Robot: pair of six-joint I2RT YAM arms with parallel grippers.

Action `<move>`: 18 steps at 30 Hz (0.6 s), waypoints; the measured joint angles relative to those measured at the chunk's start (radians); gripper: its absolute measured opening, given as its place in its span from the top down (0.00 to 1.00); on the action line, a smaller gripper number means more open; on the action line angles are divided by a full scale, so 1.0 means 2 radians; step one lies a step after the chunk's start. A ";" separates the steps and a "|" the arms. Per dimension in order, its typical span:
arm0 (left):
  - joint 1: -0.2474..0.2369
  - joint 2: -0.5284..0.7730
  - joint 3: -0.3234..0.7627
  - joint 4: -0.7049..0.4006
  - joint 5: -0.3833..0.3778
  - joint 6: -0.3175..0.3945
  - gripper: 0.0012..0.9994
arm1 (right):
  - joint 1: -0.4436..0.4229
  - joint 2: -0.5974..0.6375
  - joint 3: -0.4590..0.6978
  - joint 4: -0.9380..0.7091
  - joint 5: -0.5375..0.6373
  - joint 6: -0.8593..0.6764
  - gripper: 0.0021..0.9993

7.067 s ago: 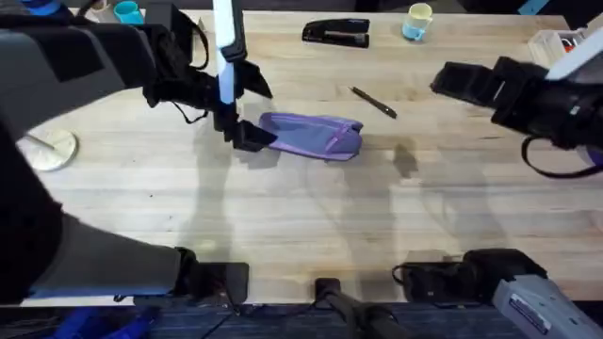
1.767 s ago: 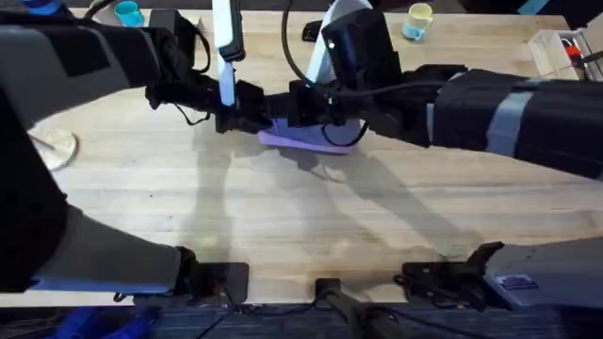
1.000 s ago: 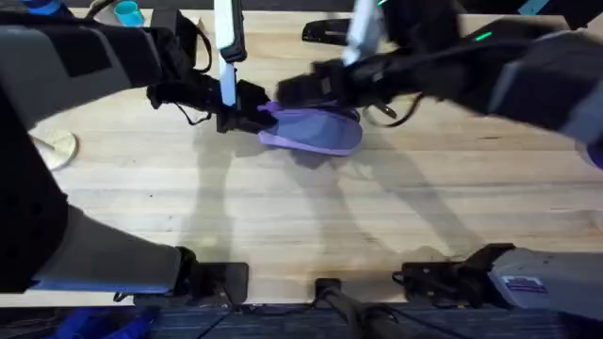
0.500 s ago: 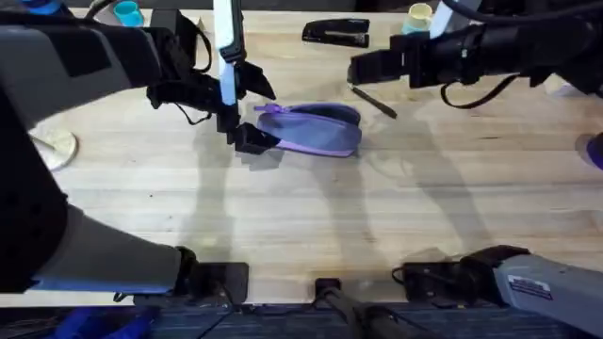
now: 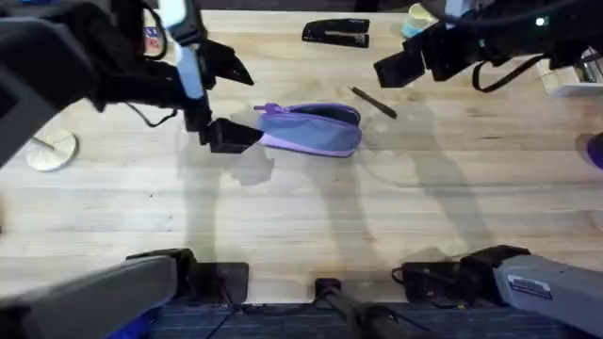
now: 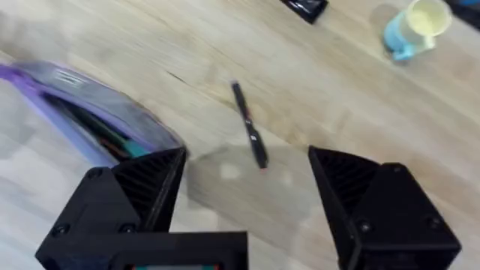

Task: Unzip the bag, pick up the pens from the table one at a time and place them inside, then zip the bag closed.

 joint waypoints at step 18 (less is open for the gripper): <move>0.012 -0.063 0.000 -0.044 0.000 0.000 0.01 | -0.029 0.120 0.001 0.001 0.014 -0.051 0.00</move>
